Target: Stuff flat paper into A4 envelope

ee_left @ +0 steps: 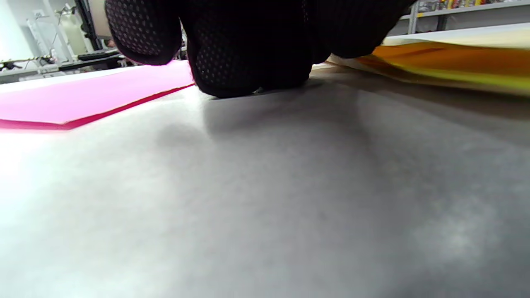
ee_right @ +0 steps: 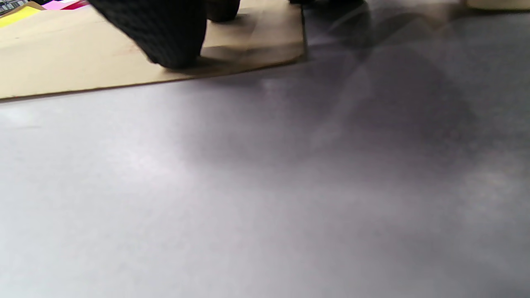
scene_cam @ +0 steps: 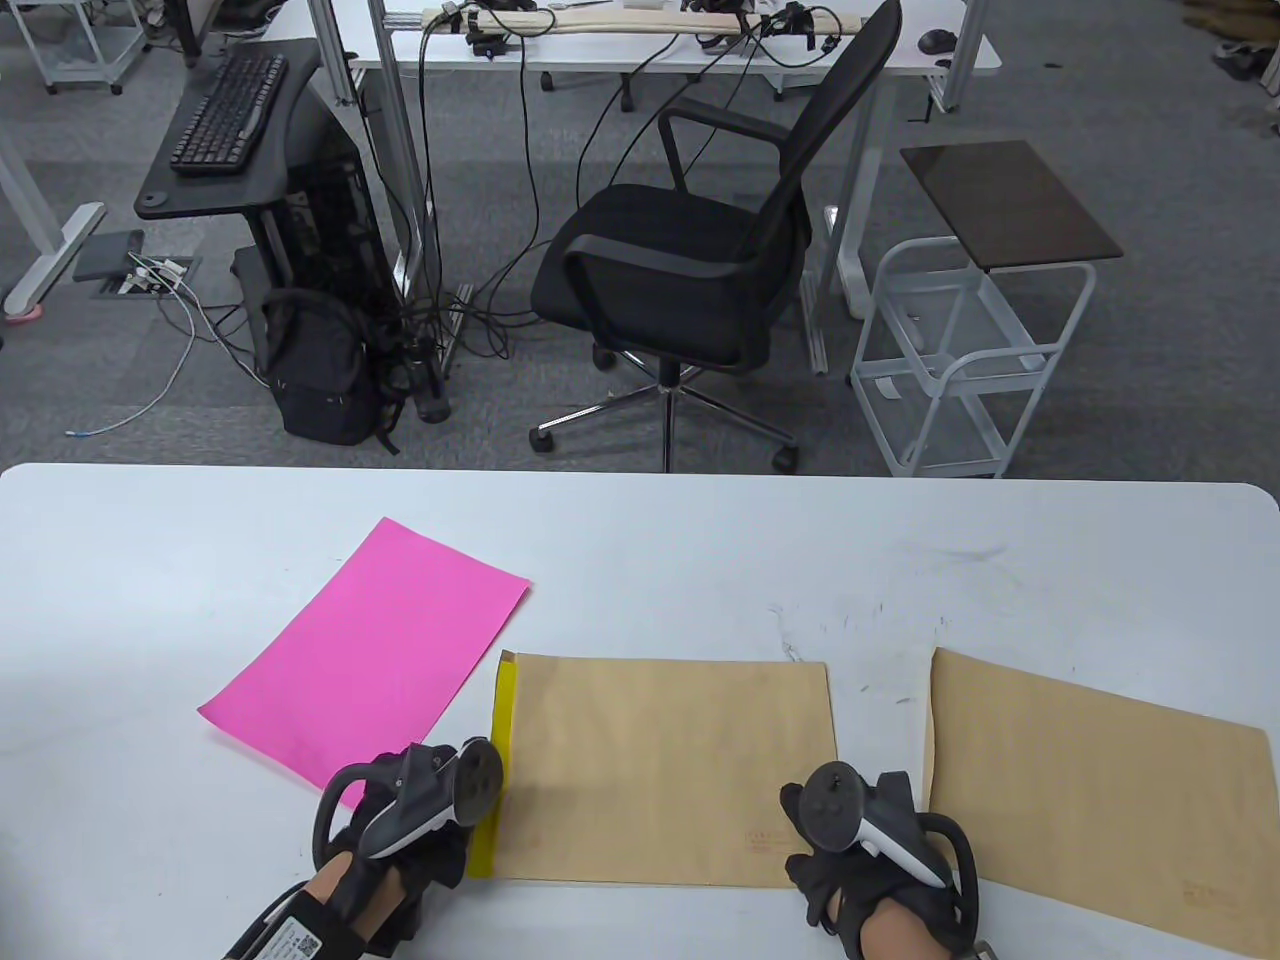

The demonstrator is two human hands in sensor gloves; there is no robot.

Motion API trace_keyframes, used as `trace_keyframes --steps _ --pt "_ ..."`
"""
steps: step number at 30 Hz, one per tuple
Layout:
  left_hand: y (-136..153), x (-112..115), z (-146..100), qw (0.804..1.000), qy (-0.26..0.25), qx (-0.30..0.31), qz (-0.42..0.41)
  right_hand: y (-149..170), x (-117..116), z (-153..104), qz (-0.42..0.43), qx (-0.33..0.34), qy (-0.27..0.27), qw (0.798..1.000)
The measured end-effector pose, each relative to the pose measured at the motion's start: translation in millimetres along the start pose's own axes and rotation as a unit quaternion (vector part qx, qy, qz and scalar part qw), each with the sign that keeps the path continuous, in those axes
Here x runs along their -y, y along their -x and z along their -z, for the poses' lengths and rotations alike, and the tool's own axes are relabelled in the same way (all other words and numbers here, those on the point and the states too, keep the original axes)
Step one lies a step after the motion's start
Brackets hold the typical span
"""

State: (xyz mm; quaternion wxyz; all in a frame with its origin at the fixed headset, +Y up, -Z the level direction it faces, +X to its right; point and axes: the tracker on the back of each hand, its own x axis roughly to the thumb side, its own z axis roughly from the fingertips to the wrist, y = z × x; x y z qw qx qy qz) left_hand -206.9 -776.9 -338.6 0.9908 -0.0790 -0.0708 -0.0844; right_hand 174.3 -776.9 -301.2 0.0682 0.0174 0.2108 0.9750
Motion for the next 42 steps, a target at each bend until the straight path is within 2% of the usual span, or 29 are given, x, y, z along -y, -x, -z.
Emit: trace_keyframes --steps 15,28,32,34,37,42 --pt "-12.6 2.3 -0.5 0.992 -0.006 0.066 0.107 2.6 -0.2 0.7 0.014 0.006 -0.001 1.000" --pt "-15.1 2.2 -0.7 0.990 0.002 0.075 0.117 3.8 0.2 0.4 0.017 0.005 -0.009 1.000" --pt "-9.8 -0.4 -1.0 0.994 -0.008 0.063 0.091 3.4 -0.1 -0.3 0.019 -0.001 -0.018 1.000" --pt "-4.2 -3.0 0.0 0.998 -0.012 0.027 0.057 3.2 0.0 -0.4 0.017 -0.001 -0.019 1.000" --pt "4.0 -5.4 2.3 1.000 0.011 -0.021 -0.018 3.2 0.2 -0.4 0.017 -0.002 -0.020 1.000" --pt "2.2 -7.0 2.5 0.994 0.038 -0.022 -0.101 2.3 0.2 -0.2 0.016 -0.001 -0.023 1.000"
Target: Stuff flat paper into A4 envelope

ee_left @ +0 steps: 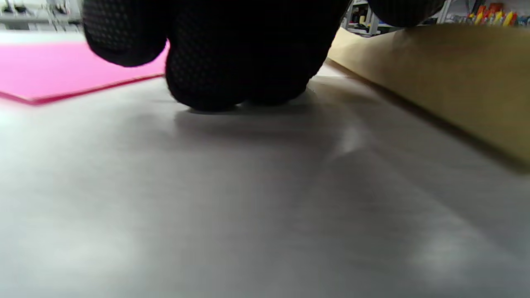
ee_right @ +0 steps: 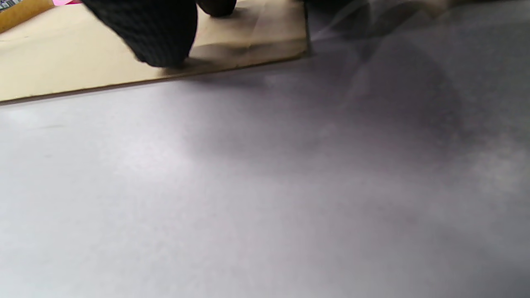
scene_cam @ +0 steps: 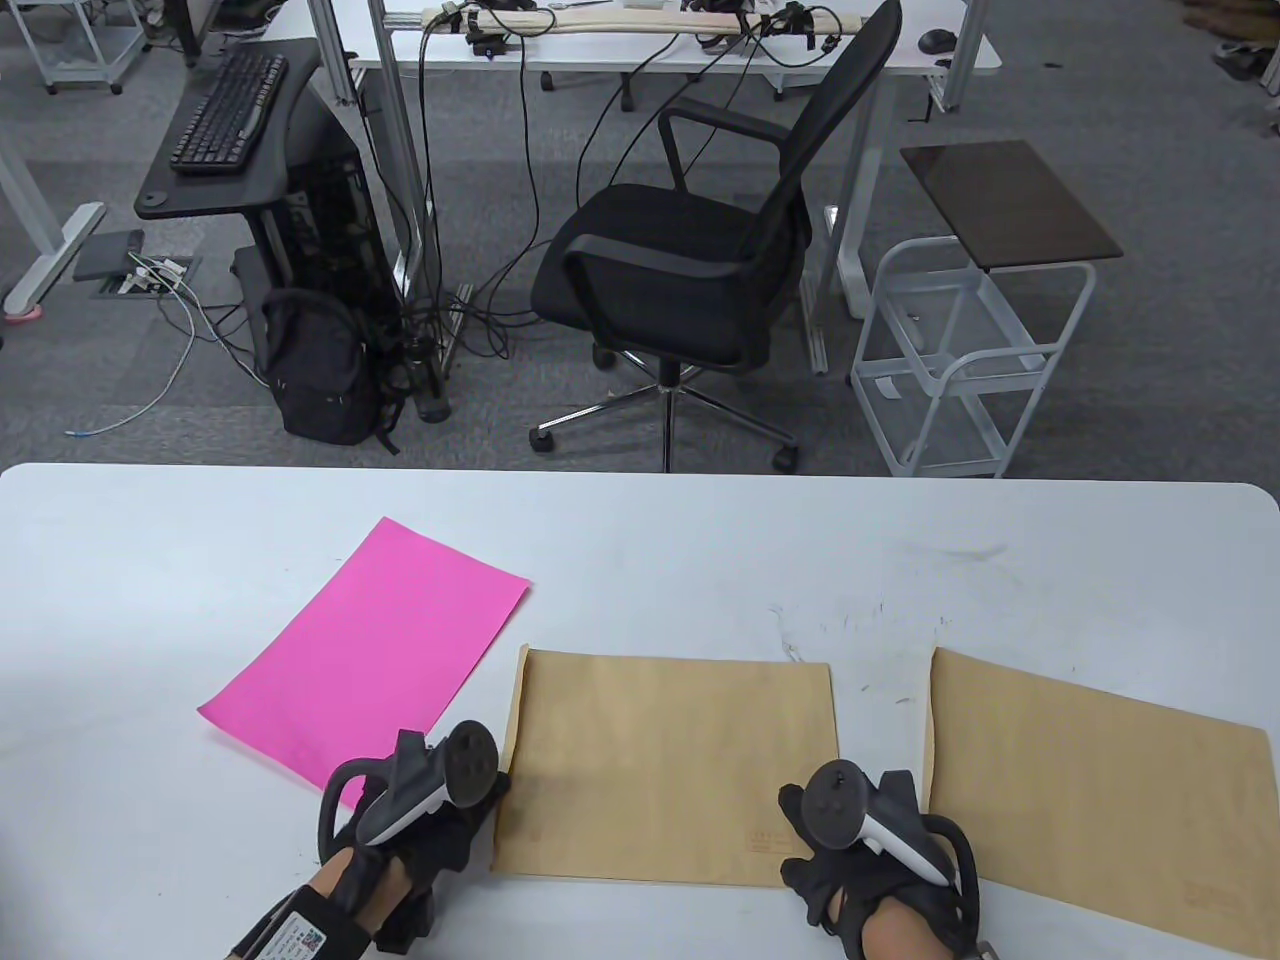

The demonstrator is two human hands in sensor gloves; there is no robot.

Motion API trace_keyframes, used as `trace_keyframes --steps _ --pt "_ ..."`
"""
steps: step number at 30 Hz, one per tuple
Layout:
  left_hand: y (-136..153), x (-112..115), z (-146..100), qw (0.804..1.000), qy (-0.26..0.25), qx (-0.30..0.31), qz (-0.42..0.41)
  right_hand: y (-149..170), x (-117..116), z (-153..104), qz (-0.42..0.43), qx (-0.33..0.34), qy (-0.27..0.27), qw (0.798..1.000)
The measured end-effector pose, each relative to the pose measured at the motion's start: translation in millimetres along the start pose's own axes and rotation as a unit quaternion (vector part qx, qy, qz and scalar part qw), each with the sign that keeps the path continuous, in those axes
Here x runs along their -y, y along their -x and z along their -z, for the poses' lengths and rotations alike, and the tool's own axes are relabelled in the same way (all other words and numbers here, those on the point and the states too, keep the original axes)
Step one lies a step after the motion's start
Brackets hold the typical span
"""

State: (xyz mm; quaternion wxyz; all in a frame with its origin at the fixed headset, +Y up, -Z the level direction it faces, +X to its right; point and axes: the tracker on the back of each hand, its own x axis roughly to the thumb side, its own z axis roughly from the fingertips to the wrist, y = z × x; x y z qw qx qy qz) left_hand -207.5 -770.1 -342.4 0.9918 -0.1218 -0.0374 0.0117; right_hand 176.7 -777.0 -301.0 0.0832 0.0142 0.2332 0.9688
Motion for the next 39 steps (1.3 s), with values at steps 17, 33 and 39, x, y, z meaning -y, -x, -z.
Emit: trace_keyframes --steps 17,33,39 --pt "0.2 -9.2 -6.7 0.998 -0.057 -0.016 -0.023 -2.9 2.3 -0.8 0.021 0.023 -0.002 1.000" --pt "70.5 -86.4 -48.2 0.957 -0.196 0.089 -0.192 -36.7 57.8 -46.8 0.105 0.154 0.130 0.974" --pt "68.9 -97.0 -61.9 0.944 -0.225 0.157 -0.181 -66.7 89.5 -58.3 0.165 0.193 0.157 0.954"
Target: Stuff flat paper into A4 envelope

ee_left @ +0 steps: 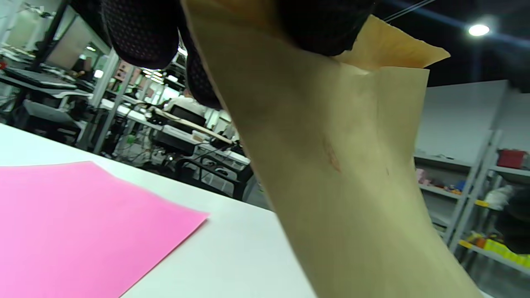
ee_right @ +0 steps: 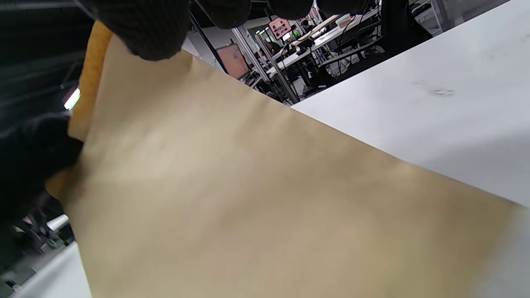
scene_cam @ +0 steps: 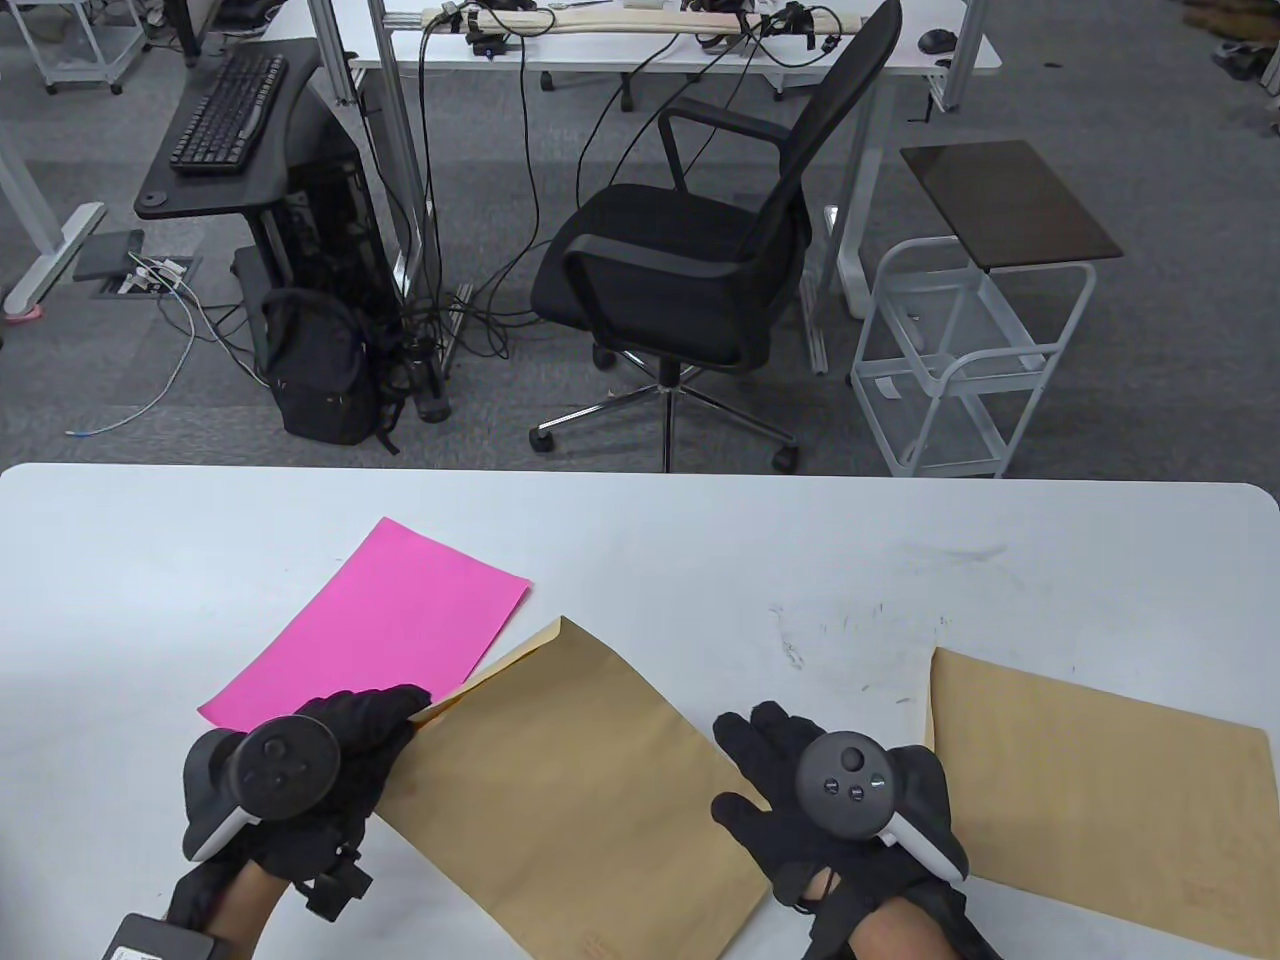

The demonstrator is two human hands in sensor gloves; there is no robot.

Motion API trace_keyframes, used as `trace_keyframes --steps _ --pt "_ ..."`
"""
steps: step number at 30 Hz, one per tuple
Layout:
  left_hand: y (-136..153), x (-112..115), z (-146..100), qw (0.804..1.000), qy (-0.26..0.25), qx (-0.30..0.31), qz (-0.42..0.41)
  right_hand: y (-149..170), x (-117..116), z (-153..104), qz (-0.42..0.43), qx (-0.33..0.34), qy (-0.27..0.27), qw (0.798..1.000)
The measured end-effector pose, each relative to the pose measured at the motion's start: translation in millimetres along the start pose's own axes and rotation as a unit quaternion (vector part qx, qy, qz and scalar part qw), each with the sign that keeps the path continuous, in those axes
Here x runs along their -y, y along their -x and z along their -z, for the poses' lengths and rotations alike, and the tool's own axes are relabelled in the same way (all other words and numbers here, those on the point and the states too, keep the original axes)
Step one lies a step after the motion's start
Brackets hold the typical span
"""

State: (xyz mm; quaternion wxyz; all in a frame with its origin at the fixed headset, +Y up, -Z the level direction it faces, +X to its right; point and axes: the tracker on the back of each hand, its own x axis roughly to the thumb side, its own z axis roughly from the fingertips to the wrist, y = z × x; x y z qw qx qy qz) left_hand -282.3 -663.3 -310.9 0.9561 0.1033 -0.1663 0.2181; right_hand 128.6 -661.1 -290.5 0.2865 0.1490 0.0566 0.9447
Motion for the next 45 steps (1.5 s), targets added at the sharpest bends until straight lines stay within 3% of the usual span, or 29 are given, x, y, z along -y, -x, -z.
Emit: trace_keyframes --steps 6,10,13,20,23,25,26,28,32,36,40,45 --pt "-7.0 -1.8 -4.5 0.999 -0.010 0.026 -0.026 -20.7 -9.0 25.7 0.065 -0.014 0.033 0.997" --pt "-6.0 -3.2 -5.6 0.998 -0.017 0.027 -0.045 -13.2 -27.3 38.2 0.130 -0.009 0.012 0.991" --pt "-5.2 -3.2 -6.1 0.998 -0.015 0.027 -0.056 -4.9 -37.9 41.2 0.195 0.004 0.057 0.979" --pt "-4.6 -5.1 -5.1 0.995 -0.008 0.036 -0.088 -3.6 -31.2 30.7 0.176 0.059 0.106 0.977" --pt "5.3 -7.8 -1.5 0.978 0.024 0.008 -0.205 -1.8 -25.3 21.8 0.170 0.083 0.120 0.975" --pt "13.4 -5.6 2.5 0.952 0.076 -0.025 -0.295 -1.2 -22.2 17.4 0.163 0.099 0.123 0.974" --pt "17.1 -1.8 3.5 0.930 0.106 -0.031 -0.352 -1.3 -20.9 16.3 0.156 0.108 0.125 0.974" --pt "18.2 4.7 4.7 0.907 0.159 -0.045 -0.388 -2.0 -20.0 15.7 0.154 0.113 0.123 0.974" --pt "9.5 12.2 5.1 0.925 0.223 0.005 -0.307 -1.4 -19.7 16.0 0.159 0.112 0.133 0.972" --pt "0.5 17.6 4.3 0.894 0.272 0.034 -0.355 4.8 -17.3 15.6 0.173 0.100 0.144 0.969" --pt "-3.5 17.4 4.1 0.895 0.264 0.018 -0.360 9.7 -15.1 14.8 0.171 0.087 0.157 0.969" --pt "-6.1 23.0 3.6 0.882 0.281 -0.011 -0.379 9.9 -13.7 13.4 0.154 0.080 0.174 0.969"
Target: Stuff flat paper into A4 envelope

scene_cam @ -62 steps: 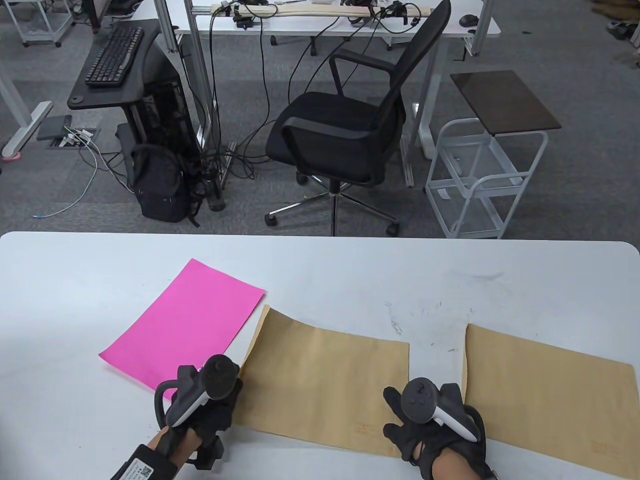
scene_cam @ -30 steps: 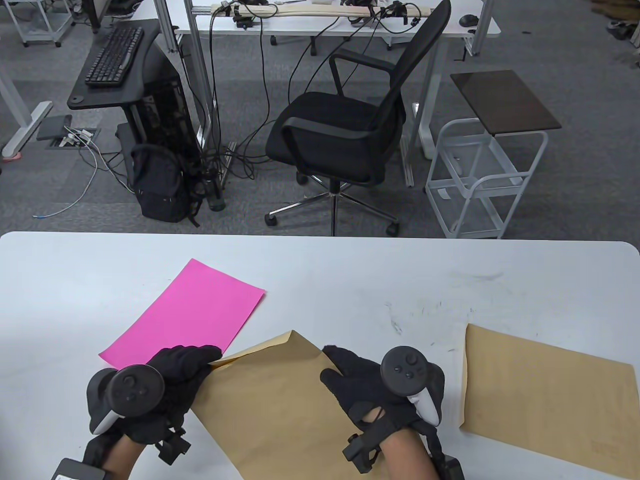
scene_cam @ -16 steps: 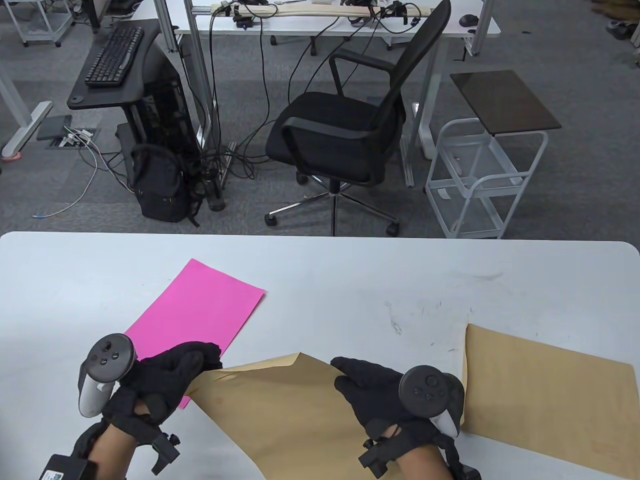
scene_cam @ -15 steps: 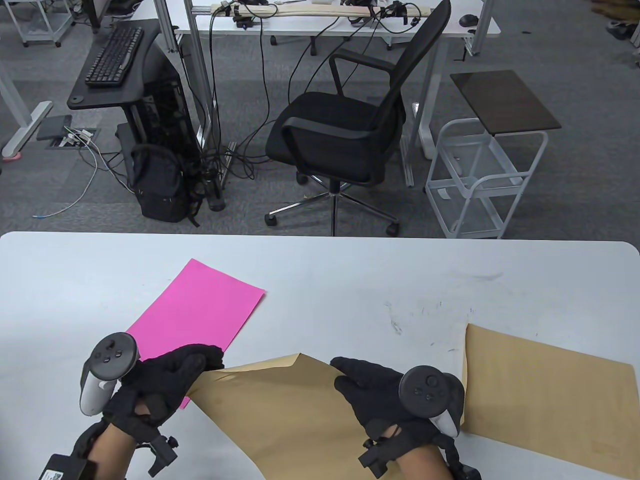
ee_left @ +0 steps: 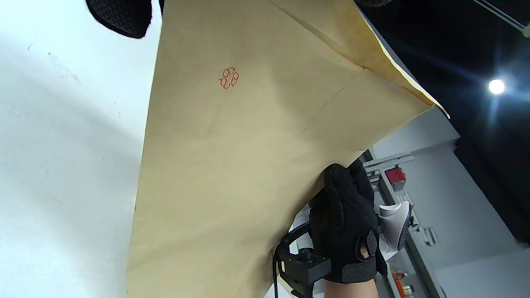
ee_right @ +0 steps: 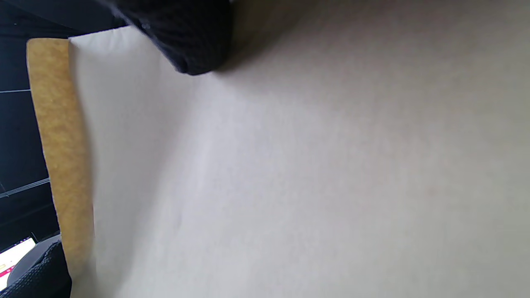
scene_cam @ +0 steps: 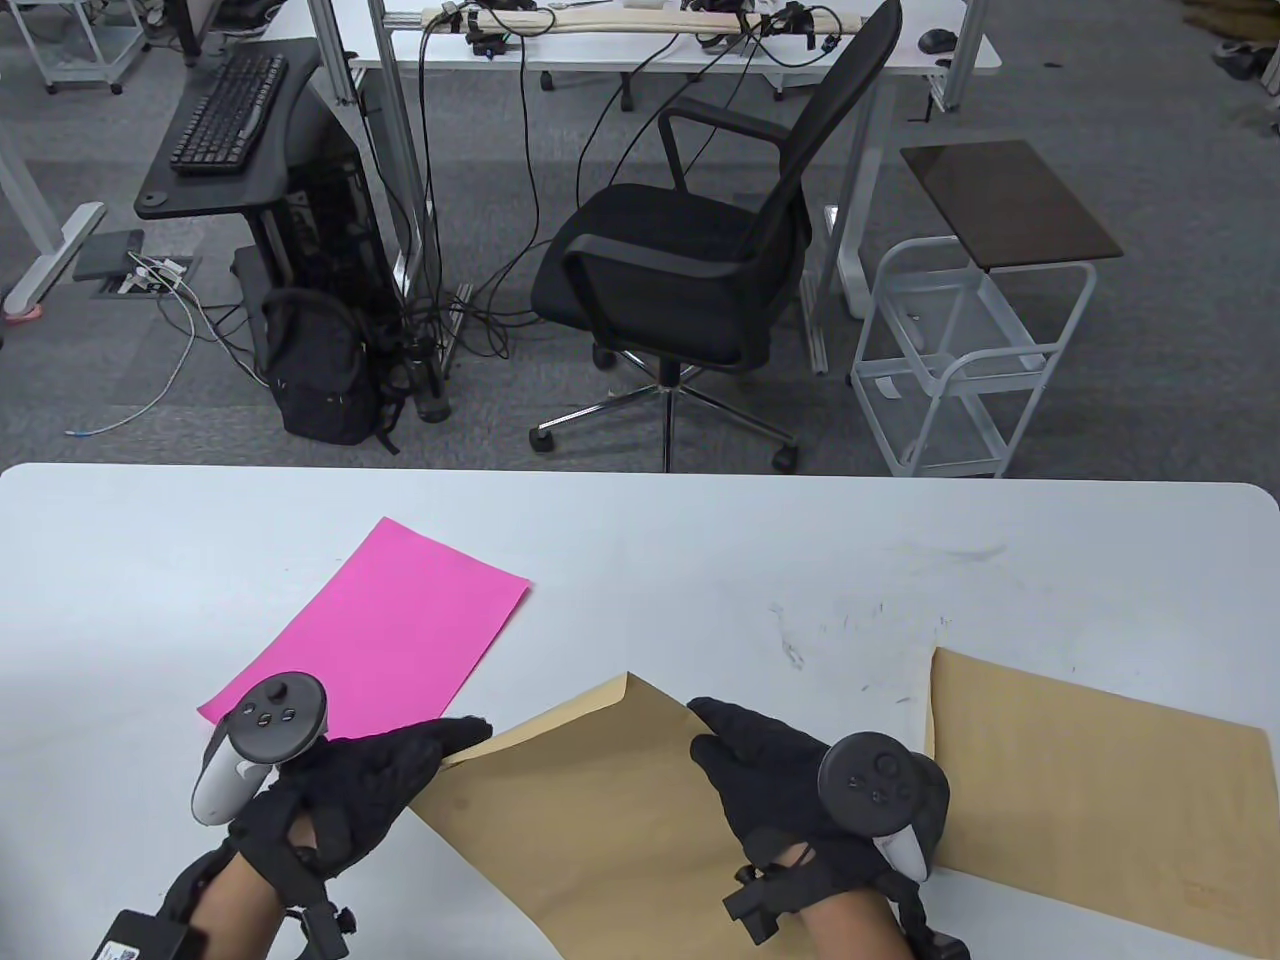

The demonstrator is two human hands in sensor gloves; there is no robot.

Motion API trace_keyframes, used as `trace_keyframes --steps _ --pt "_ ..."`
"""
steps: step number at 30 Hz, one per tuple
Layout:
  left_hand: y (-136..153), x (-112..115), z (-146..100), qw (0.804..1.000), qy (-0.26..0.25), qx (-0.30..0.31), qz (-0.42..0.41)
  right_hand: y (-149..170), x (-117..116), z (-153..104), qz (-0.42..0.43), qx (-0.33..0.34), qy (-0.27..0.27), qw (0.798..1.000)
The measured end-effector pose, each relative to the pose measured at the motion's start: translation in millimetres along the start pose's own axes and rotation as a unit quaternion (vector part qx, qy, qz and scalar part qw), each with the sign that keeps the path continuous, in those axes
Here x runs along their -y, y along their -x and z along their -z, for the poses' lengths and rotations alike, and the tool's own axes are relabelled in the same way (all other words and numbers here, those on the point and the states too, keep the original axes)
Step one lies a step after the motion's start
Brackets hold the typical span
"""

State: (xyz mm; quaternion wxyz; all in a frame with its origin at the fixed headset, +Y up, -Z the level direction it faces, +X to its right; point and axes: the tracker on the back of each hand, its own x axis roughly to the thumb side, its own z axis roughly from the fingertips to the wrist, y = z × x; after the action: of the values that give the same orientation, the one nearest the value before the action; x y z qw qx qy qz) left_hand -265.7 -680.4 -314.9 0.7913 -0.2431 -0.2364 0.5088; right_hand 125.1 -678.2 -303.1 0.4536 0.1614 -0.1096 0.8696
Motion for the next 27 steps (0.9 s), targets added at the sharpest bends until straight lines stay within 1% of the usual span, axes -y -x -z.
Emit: trace_keyframes --steps 4,8,10,12,14,17,20,22,24,26,27 --pt "2.5 4.6 3.3 0.999 0.019 -0.022 0.036 0.6 0.8 -0.4 -0.008 -0.002 0.010 1.000" --pt "2.2 8.7 5.0 0.998 0.019 -0.022 0.060 2.0 2.0 -0.5 -0.005 -0.007 0.017 1.000" --pt "1.7 10.7 5.7 0.997 0.012 -0.027 0.070 2.5 1.8 -0.6 0.002 -0.008 0.016 1.000" --pt "1.4 13.0 7.0 0.994 -0.004 -0.040 0.104 2.0 1.4 -0.7 0.009 -0.007 0.013 1.000" --pt "1.5 15.2 9.2 0.985 -0.023 -0.052 0.162 1.7 0.9 -0.7 0.014 -0.007 0.012 1.000" --pt "2.5 17.0 11.3 0.974 -0.044 -0.068 0.209 1.8 1.1 -0.8 0.014 -0.006 0.011 1.000" --pt "4.0 20.0 13.6 0.959 -0.061 -0.076 0.266 3.5 2.3 -0.9 0.012 -0.010 0.012 1.000" --pt "1.5 22.1 14.5 0.950 -0.071 -0.065 0.296 4.7 1.8 -0.5 0.005 -0.021 0.006 1.000" --pt "-2.8 23.3 13.1 0.944 -0.097 -0.055 0.310 5.3 1.7 -1.2 -0.003 -0.037 -0.002 0.999" --pt "-8.5 24.3 10.3 0.935 -0.121 -0.041 0.330 3.6 3.9 -2.8 -0.035 -0.030 0.011 0.999" --pt "-12.5 25.8 7.8 0.925 -0.143 -0.032 0.351 0.0 6.5 -4.1 -0.051 -0.016 0.023 0.998"
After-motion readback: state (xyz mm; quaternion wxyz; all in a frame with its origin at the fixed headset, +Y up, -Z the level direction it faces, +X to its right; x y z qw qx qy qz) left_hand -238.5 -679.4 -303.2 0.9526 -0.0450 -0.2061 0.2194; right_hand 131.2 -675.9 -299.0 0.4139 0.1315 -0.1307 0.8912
